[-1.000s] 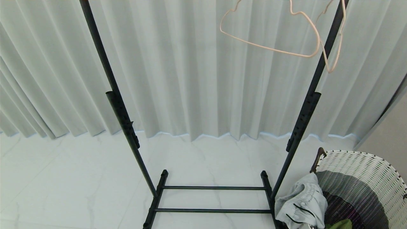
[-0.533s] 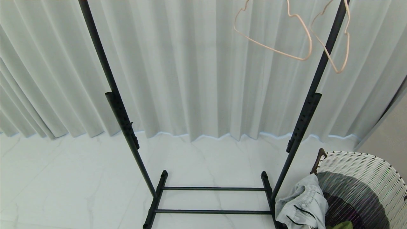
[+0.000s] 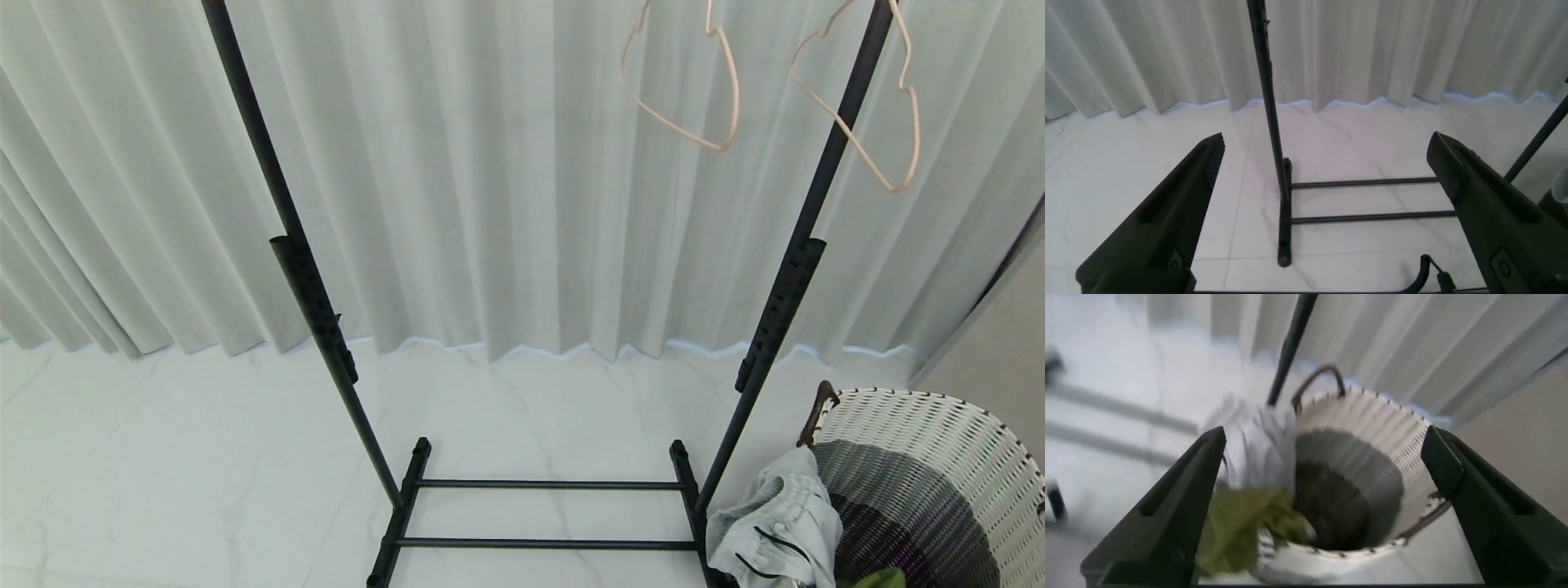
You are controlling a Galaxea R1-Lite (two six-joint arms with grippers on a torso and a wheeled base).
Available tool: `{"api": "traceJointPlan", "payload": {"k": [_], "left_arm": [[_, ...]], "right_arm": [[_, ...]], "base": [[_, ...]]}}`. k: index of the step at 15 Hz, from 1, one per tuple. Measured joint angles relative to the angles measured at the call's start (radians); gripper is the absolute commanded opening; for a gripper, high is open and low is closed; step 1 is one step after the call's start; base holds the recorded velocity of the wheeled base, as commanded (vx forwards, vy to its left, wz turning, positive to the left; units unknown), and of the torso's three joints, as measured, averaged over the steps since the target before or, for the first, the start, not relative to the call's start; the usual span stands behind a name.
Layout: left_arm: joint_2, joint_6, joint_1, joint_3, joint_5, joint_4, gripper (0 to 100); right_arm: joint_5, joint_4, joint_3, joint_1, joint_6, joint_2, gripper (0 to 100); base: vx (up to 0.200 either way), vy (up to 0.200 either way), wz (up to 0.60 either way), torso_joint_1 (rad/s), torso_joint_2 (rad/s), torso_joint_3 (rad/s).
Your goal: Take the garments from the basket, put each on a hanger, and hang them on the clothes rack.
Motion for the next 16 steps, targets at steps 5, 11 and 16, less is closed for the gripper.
{"api": "traceJointPlan", "payload": {"k": [5,11,16], "left_arm": [[0.000,0.000,0.000,0.000,0.000,0.000,100],[0.000,0.000,0.000,0.000,0.000,0.000,100],[0.000,0.000,0.000,-0.001,0.000,0.000,100]], "right_arm": [[-0.008,-0.103,-0.042,0.027,-0.323,0.506,100],[-0.071,-0.156,0.034,0.219,-0.424,0.907,100],[-0.108,-0.338,0.099,0.261,-0.389,1.096,100]], "base": [[0.000,0.000,0.00,0.000,0.00,0.000],[0.000,0.000,0.00,0.000,0.00,0.000],[0.000,0.000,0.00,0.000,0.00,0.000]]}}
